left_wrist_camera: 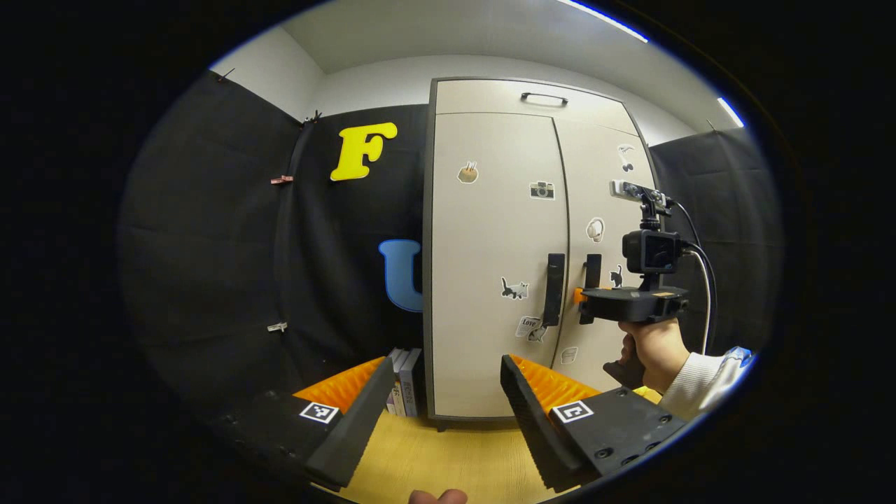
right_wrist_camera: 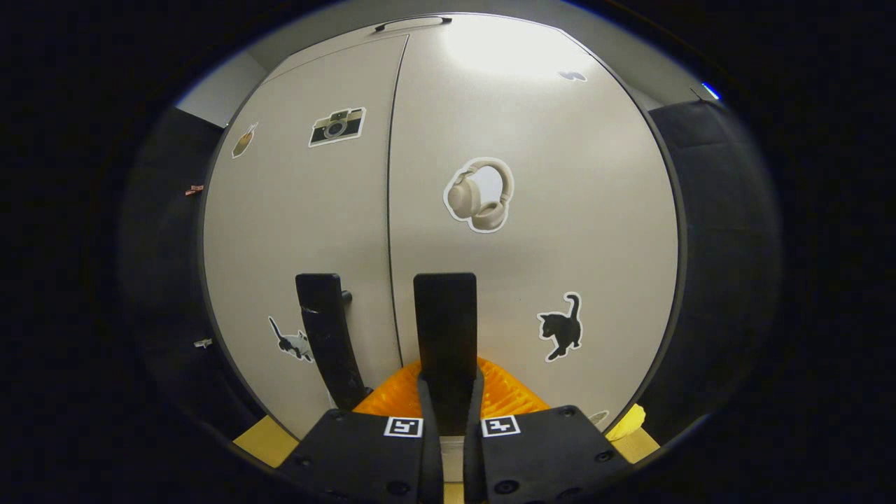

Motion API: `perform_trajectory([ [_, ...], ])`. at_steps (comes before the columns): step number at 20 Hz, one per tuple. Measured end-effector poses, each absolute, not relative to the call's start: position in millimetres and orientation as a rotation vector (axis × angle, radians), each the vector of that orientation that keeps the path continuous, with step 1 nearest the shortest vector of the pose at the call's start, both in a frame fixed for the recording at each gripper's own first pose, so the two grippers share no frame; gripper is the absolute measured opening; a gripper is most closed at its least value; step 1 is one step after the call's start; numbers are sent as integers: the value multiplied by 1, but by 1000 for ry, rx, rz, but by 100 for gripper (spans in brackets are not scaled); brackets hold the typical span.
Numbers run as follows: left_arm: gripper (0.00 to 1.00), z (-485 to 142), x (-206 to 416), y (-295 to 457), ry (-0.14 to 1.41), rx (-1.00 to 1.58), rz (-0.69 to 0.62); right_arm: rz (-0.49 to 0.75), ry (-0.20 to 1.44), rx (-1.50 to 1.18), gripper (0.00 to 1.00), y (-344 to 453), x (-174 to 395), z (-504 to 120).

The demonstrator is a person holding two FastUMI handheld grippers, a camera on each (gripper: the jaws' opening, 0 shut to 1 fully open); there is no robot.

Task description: Open the right door of the double-door shoe cabinet with the right hand, and open the left door with the left hand.

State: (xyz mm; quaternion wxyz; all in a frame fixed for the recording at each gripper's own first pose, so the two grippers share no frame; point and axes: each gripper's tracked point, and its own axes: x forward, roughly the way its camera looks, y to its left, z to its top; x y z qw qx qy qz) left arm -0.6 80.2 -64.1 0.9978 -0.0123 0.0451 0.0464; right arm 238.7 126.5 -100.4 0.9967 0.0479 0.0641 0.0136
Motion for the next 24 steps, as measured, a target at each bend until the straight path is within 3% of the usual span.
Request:
perform_trajectory([
  [9,95,-56,-28,83,84,-22,136,79,113,131,15,111,212,-93],
  [11,95,-53,-33,78,79,-15,135,108,119,149,11,111,207,-91],
  [24,95,-44,-58,55,73,5,143,116,92,147,11,82,177,-84],
])
